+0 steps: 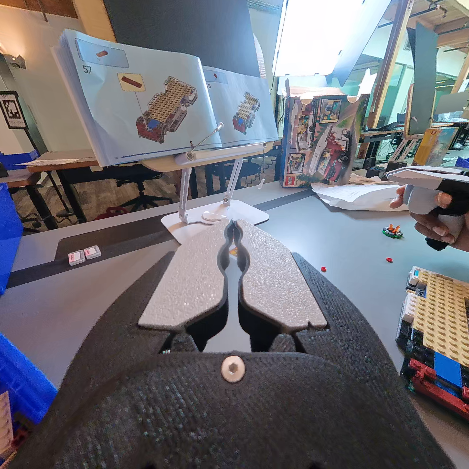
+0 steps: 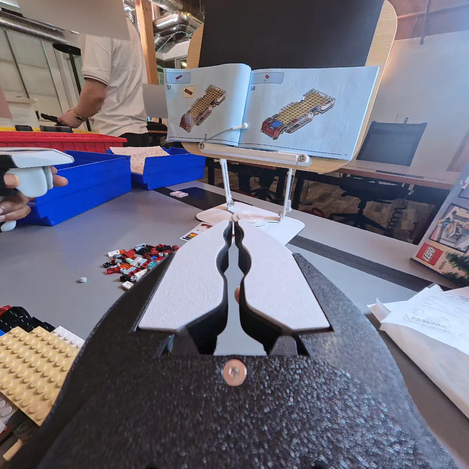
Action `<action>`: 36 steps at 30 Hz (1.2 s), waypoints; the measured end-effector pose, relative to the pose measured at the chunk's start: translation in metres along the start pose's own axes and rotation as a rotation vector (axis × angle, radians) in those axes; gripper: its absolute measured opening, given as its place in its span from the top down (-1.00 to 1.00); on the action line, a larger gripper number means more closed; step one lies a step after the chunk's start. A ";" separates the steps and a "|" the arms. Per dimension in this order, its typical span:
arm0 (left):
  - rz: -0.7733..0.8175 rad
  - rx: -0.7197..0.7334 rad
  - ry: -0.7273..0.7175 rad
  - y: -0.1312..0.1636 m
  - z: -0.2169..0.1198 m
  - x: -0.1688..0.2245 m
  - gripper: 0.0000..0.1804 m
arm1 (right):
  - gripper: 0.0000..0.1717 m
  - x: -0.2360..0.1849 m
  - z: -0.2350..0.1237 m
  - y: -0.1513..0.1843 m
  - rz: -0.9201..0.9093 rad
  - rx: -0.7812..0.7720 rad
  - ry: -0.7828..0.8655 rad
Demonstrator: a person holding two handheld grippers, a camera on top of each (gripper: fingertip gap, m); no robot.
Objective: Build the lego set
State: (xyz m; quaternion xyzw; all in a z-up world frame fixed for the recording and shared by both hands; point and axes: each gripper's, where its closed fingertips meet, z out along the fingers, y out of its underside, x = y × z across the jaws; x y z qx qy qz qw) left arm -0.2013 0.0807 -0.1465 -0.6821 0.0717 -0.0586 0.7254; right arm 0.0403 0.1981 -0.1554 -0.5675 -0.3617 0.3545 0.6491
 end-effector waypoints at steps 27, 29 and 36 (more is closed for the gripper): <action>0.101 -0.038 0.053 0.009 0.002 0.024 1.00 | 0.98 -0.029 0.001 0.002 -0.143 -0.015 -0.057; 0.099 -0.041 0.056 0.009 0.003 0.025 1.00 | 0.98 -0.029 0.001 0.002 -0.142 -0.014 -0.061; 0.087 -0.043 0.056 0.010 0.004 0.023 1.00 | 0.97 -0.027 0.003 0.005 -0.117 -0.023 -0.055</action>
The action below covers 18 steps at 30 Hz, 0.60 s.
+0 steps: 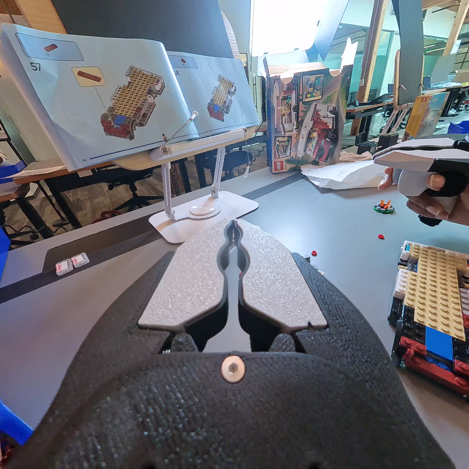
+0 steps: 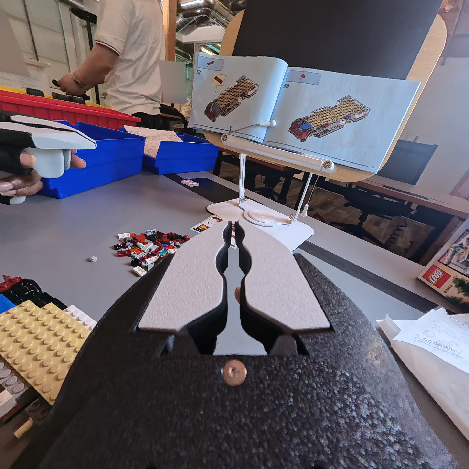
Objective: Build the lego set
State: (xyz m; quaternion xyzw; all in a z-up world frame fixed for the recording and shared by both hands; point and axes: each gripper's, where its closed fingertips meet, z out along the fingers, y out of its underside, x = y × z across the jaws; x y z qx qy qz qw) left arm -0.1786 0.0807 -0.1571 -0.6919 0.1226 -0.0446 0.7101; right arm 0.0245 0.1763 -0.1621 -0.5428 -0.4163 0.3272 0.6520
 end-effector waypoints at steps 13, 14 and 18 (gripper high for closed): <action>0.004 -0.015 0.059 0.003 0.001 0.013 0.93 | 0.98 0.016 0.027 -0.037 -0.043 0.050 0.019; 0.007 -0.017 0.061 0.004 0.001 0.013 0.93 | 0.98 0.021 0.034 -0.045 -0.051 0.064 0.024; 0.022 -0.037 0.058 0.010 0.003 0.015 0.91 | 0.97 0.035 0.072 -0.080 -0.088 0.115 0.028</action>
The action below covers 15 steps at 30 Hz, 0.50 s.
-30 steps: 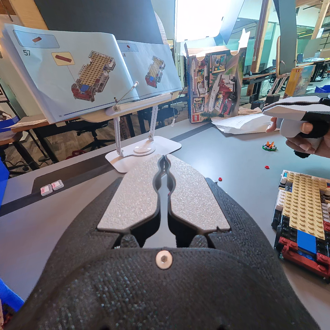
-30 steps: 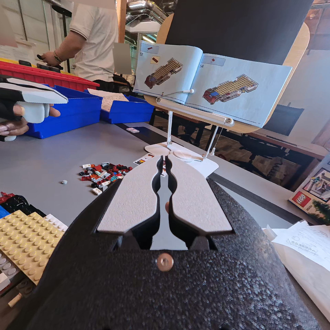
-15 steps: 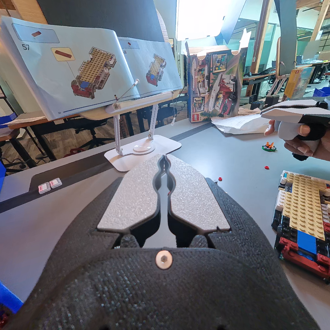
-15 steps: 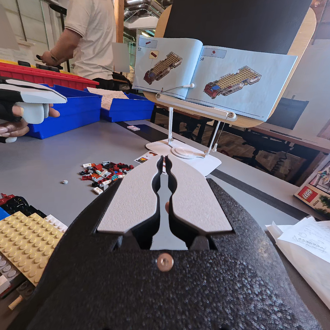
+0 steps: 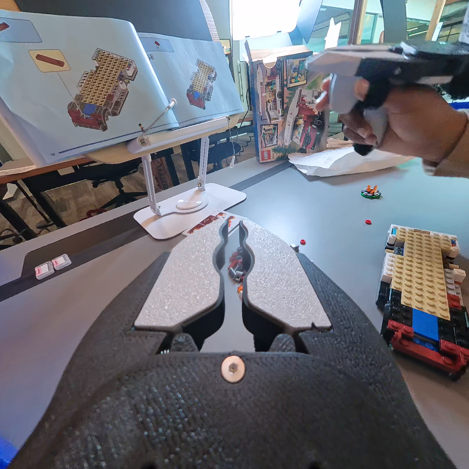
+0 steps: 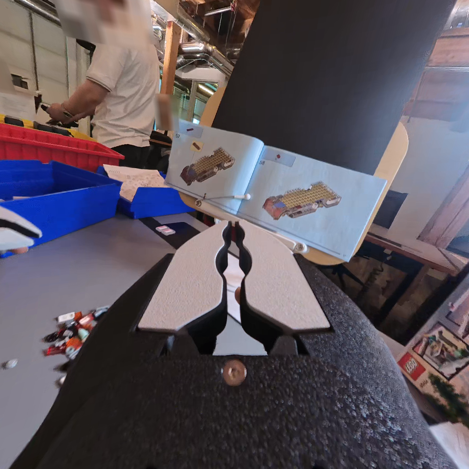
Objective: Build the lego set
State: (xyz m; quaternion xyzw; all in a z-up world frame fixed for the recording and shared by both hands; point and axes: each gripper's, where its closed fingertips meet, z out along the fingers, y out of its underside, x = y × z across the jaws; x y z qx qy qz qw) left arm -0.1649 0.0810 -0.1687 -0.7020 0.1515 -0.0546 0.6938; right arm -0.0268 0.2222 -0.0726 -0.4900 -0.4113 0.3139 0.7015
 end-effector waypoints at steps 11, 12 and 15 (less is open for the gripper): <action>0.001 -0.015 0.003 0.002 0.001 -0.001 0.90 | 0.92 0.036 0.141 -0.016 -0.015 -0.021 0.003; 0.000 -0.016 0.006 0.002 0.001 -0.001 0.90 | 0.92 0.040 0.150 -0.015 -0.014 -0.030 0.010; -0.010 -0.014 0.017 0.002 0.001 0.000 0.90 | 0.91 0.049 0.172 -0.010 -0.016 -0.056 0.025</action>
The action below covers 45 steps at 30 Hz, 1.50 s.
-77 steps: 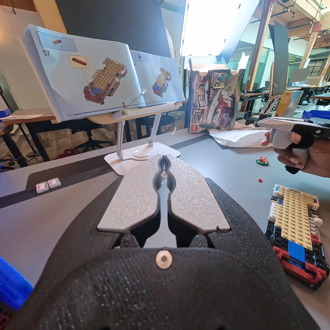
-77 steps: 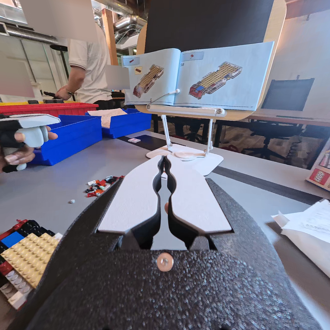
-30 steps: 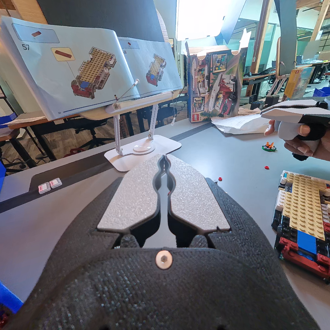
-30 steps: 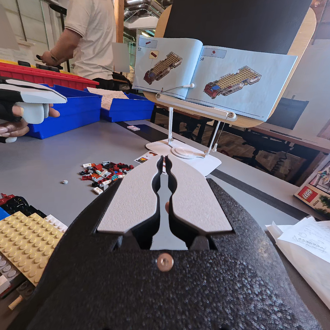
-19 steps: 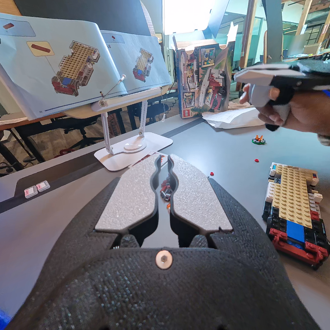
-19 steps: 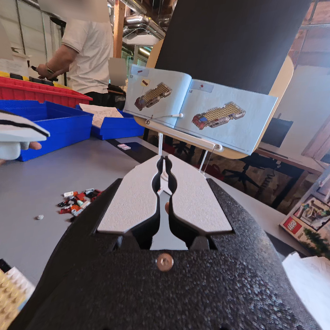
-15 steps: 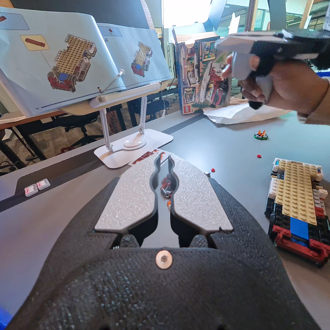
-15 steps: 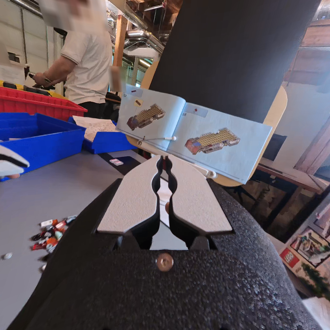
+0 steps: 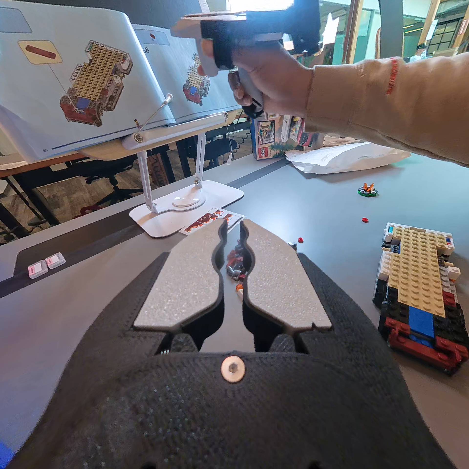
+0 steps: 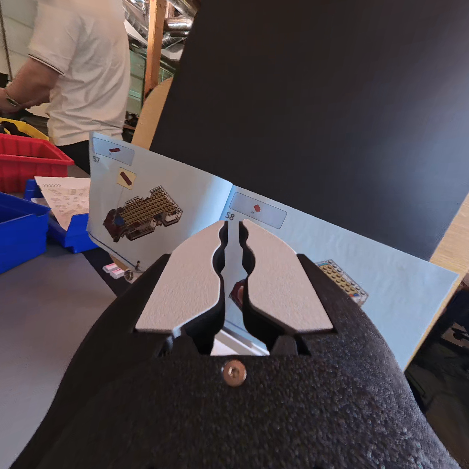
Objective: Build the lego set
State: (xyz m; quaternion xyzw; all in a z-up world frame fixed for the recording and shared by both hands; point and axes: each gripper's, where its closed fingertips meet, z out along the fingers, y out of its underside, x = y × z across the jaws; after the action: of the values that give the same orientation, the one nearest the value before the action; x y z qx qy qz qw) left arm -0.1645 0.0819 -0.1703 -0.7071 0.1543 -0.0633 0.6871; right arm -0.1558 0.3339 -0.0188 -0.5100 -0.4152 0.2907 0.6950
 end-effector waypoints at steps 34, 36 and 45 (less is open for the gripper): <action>-0.030 -0.083 -0.013 0.019 0.007 -0.002 0.97 | 0.91 -0.093 -0.212 0.074 0.032 -0.243 -0.413; -0.028 -0.094 -0.026 0.022 0.007 -0.004 0.97 | 0.90 -0.104 -0.241 0.078 0.069 -0.249 -0.410; 0.019 -0.191 -0.021 0.030 0.027 -0.014 0.97 | 0.89 -0.119 -0.290 0.085 0.187 -0.209 -0.378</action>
State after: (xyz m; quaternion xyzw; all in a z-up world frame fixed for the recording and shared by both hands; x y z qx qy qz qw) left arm -0.1735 0.1120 -0.1992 -0.7686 0.1591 -0.0344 0.6186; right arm 0.0408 0.1263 -0.1725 -0.5520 -0.5168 0.3996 0.5182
